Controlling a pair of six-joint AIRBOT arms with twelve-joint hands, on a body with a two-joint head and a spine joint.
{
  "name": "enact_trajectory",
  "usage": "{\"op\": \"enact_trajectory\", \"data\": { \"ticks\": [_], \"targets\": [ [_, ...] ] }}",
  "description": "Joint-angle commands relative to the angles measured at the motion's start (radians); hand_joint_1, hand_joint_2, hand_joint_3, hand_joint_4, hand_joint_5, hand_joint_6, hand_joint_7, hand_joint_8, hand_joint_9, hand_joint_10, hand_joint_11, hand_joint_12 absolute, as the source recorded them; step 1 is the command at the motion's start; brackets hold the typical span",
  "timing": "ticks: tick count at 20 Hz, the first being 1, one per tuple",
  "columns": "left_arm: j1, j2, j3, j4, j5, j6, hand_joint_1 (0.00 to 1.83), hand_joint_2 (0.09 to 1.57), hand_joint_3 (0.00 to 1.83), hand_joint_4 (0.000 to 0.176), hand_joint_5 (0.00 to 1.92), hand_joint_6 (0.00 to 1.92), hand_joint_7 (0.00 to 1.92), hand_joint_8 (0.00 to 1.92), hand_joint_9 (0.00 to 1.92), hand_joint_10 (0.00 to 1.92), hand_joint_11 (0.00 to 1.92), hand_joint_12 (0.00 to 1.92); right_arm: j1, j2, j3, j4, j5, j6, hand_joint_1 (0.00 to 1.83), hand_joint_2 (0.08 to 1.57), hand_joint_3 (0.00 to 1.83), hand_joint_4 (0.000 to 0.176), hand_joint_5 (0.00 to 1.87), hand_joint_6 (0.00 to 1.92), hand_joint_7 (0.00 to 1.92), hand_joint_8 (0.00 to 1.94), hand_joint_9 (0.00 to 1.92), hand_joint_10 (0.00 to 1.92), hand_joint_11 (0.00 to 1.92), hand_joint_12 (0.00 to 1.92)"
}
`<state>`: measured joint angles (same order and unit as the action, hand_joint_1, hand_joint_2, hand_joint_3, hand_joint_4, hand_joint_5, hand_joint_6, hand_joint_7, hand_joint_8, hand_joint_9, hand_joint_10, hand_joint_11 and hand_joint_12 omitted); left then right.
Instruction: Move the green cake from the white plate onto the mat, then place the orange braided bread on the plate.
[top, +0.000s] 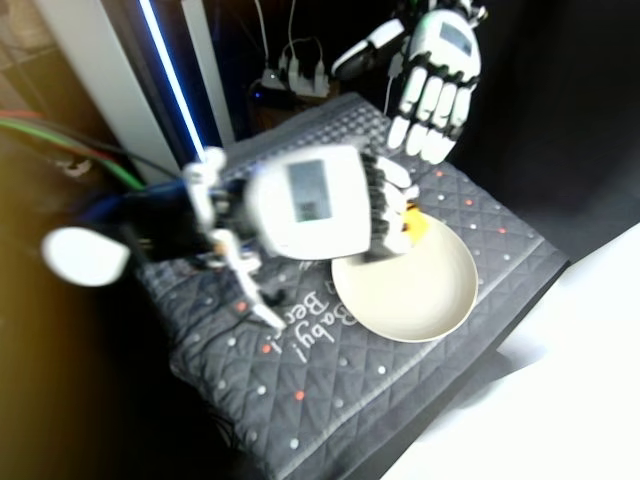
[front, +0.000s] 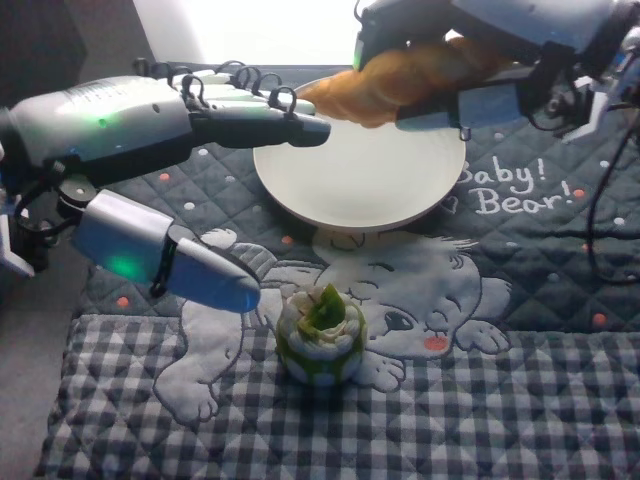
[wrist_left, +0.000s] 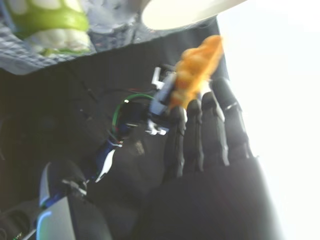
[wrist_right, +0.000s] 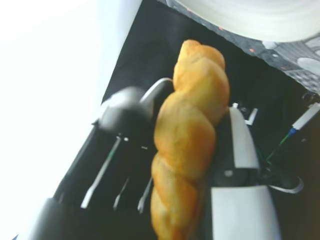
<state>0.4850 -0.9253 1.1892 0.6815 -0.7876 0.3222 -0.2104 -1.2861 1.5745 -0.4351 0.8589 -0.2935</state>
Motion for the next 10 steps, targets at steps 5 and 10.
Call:
{"op": "enact_trajectory", "data": {
  "ticks": [5,10],
  "targets": [
    [-0.003,-0.036,0.023,-0.055,-0.144,-0.002,0.33,0.76,0.88,0.0,0.22,0.05,0.19,0.0,0.15,0.02,0.0,0.8,0.038,-0.046,0.08,0.046,0.059,0.0,1.13,1.19,0.0,0.0,0.82,1.2,1.09,1.92,1.44,1.92,1.53,1.92],
    [-0.003,-0.072,0.039,-0.051,-0.172,-0.004,0.33,0.76,0.88,0.0,0.22,0.05,0.19,0.0,0.15,0.02,0.0,0.8,0.065,-0.091,0.133,0.032,0.005,-0.005,1.1,1.26,0.0,0.0,0.7,1.38,0.91,1.78,1.2,1.91,1.3,1.92]
  ]
}}
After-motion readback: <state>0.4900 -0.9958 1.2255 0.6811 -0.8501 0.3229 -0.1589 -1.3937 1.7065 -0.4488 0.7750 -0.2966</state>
